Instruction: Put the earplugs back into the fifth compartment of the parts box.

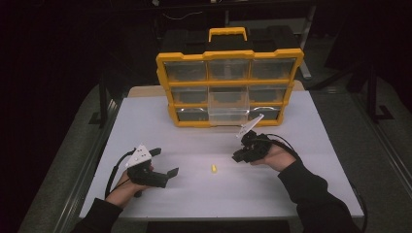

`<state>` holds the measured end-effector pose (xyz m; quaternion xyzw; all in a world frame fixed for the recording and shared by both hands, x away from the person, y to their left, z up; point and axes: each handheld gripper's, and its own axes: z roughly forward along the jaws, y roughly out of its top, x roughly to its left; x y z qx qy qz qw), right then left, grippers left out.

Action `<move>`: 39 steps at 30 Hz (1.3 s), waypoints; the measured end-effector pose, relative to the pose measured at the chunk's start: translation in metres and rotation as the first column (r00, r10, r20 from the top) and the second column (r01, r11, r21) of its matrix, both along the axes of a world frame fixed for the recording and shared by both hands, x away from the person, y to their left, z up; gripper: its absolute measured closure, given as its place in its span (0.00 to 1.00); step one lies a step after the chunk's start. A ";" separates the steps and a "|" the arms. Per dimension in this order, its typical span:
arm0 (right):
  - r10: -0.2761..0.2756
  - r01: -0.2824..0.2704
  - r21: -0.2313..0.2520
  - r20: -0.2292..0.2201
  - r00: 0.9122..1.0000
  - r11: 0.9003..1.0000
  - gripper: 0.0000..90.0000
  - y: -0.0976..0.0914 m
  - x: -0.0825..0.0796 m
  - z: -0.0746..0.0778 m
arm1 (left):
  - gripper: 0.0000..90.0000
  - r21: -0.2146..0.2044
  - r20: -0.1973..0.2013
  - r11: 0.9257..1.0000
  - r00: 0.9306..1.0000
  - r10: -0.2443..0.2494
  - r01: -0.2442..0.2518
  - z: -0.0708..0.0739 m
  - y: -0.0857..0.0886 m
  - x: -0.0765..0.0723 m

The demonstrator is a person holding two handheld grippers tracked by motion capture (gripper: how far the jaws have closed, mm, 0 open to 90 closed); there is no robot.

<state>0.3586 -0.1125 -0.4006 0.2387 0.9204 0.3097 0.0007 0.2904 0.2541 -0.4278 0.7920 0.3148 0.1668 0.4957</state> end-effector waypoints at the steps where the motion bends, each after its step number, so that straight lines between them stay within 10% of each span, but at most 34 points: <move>1: -0.004 0.004 0.002 0.001 1.000 1.000 0.87 -0.001 0.000 0.000 | 0.00 0.001 0.001 1.000 1.000 0.002 -0.002 0.000 0.000 0.000; 39: -0.086 0.083 0.045 0.054 0.995 0.996 0.87 -0.048 0.019 0.054 | 0.00 -0.002 -0.005 1.000 1.000 -0.009 0.009 0.000 0.000 0.000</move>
